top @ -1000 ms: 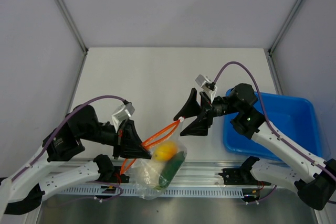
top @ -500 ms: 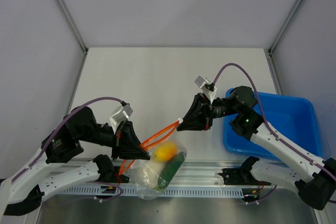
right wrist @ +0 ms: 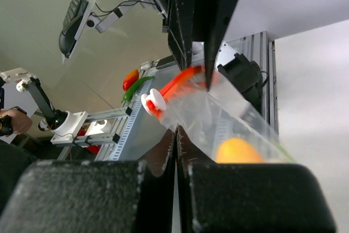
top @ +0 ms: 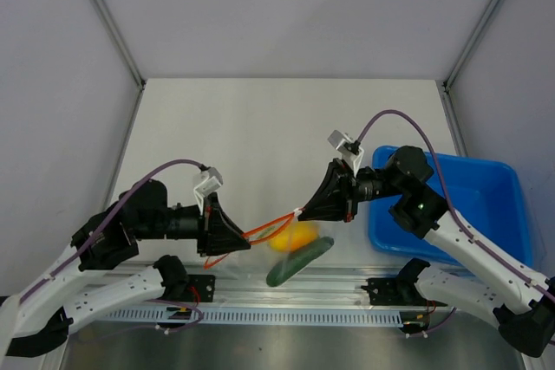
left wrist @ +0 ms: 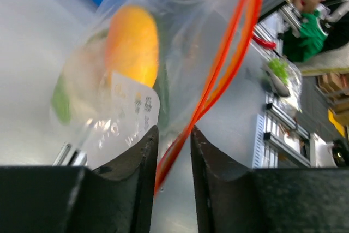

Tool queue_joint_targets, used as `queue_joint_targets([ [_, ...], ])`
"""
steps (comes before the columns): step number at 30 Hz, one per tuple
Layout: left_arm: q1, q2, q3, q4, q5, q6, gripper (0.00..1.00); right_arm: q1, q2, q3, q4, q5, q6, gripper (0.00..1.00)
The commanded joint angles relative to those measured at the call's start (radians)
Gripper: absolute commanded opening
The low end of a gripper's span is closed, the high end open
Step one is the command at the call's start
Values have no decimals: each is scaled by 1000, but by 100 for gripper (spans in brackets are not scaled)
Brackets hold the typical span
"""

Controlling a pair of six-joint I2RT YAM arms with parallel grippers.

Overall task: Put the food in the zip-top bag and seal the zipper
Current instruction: Zip the zipper food storage bag at the center of the board.

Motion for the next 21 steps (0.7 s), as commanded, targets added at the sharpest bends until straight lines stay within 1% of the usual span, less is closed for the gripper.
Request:
queue_joint_targets([
  [1, -4, 11, 26, -40, -155, 22, 34, 11, -37, 51, -93, 36, -30, 0],
  [2, -4, 13, 20, -37, -159, 25, 38, 14, -41, 48, -119, 45, -34, 0],
  [4, -4, 25, 14, -20, -150, 26, 43, 34, -54, 26, -196, 85, -72, 0],
  [5, -4, 30, 8, -9, -141, 31, 48, 58, -58, 17, -216, 108, -82, 0],
  [8, -4, 54, 2, 47, -103, 37, 55, 100, -78, -33, -231, 166, -83, 0],
  [10, -4, 74, 8, 95, -83, 42, 57, 115, -84, -44, -282, 214, -91, 0],
  [13, -6, 89, 17, 147, -74, 58, 63, 140, -86, -34, -351, 263, -97, 0],
  [14, -6, 91, 17, 182, -78, 71, 66, 150, -86, -29, -383, 277, -94, 0],
  [16, -7, 94, 5, 225, -75, 81, 69, 163, -89, -24, -406, 320, -77, 0],
  [17, -12, 93, -10, 274, -55, 91, 75, 167, -87, -24, -418, 333, -70, 0],
  [18, -15, 91, -26, 300, -46, 92, 78, 178, -93, -26, -420, 346, -62, 0],
  [21, -27, 86, -62, 386, -18, 104, 81, 204, -101, -47, -399, 364, -27, 0],
])
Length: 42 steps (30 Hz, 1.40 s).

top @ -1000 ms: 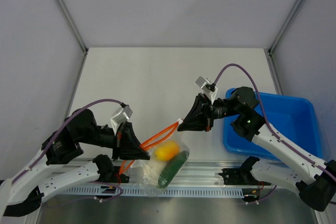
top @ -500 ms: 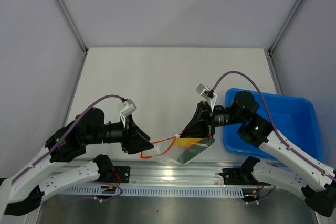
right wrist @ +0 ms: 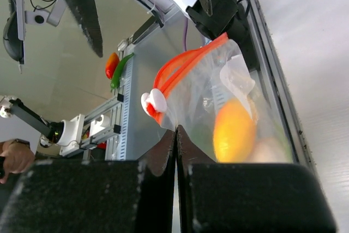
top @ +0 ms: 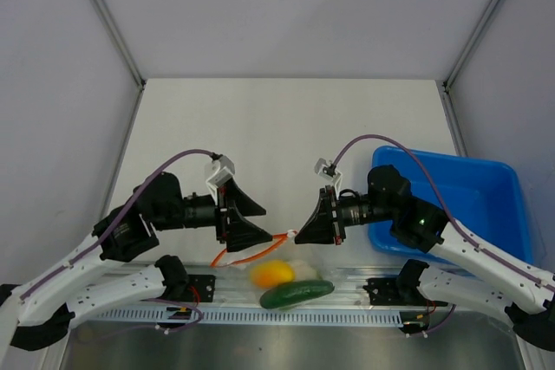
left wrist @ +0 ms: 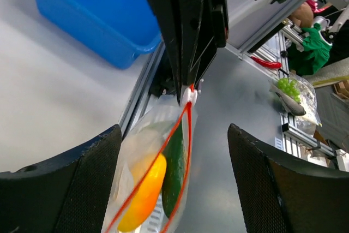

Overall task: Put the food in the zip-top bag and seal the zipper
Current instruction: Zip the zipper food storage bag at the center of the board.

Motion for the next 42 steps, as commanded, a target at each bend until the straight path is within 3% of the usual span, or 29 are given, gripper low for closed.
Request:
queue_joint_targets([
  [1, -21, -1, -60, 174, 52, 48, 81, 33, -33, -5, 25, 60, 40, 0],
  [6, -34, -4, -117, 277, 101, 79, 84, 53, -38, -51, 54, 77, 61, 0],
  [15, -137, 50, -131, 275, 42, 155, 83, 57, -23, -52, 99, 96, 92, 0],
  [27, -324, 120, -150, 170, -332, 165, 81, 57, -32, -51, 92, 122, 110, 0],
  [32, -337, 108, -173, 84, -520, 91, 65, 57, -44, -46, 71, 148, 106, 0],
  [42, -337, 54, -197, 53, -494, 68, 1, 59, -39, -45, 33, 155, 68, 0],
])
